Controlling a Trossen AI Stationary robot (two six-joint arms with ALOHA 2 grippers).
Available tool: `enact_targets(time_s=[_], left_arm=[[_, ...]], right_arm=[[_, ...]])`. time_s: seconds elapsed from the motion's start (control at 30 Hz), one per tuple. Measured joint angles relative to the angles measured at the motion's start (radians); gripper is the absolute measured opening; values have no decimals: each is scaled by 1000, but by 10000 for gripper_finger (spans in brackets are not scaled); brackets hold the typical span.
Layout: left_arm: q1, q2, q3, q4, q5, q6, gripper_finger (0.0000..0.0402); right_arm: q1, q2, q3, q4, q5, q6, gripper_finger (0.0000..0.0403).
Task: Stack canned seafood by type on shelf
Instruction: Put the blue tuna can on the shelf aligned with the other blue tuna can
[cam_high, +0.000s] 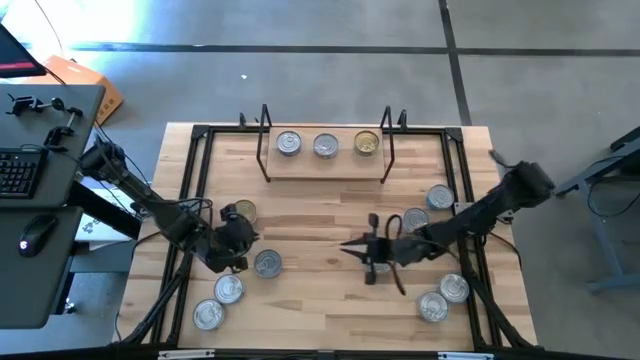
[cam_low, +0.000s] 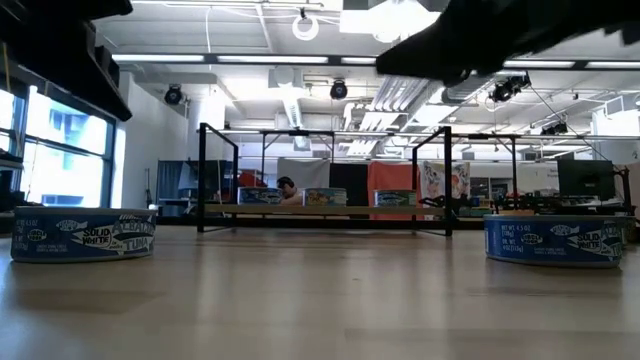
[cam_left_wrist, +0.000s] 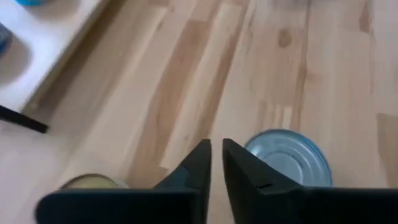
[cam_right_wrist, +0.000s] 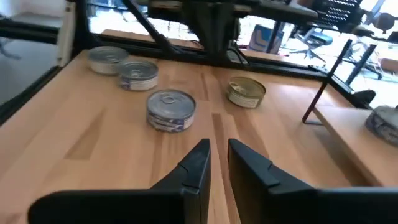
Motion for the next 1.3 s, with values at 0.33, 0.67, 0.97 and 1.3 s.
enact_targets(time_s=[0.33,0.67,0.97,1.3], left_arm=[[0,130,0,26,230,-63,168],[0,210,0,128,319,54,175],[4,377,2,314,360,310,159],[86,460,1,491,304,579,150]], right_arm=[[-128,289,38,380,-261,83,66],[-196,368,201,236,-448,68,184],[-175,154,298,-322,-274,53,197],[-126,135,296,-357,-266,72,197]])
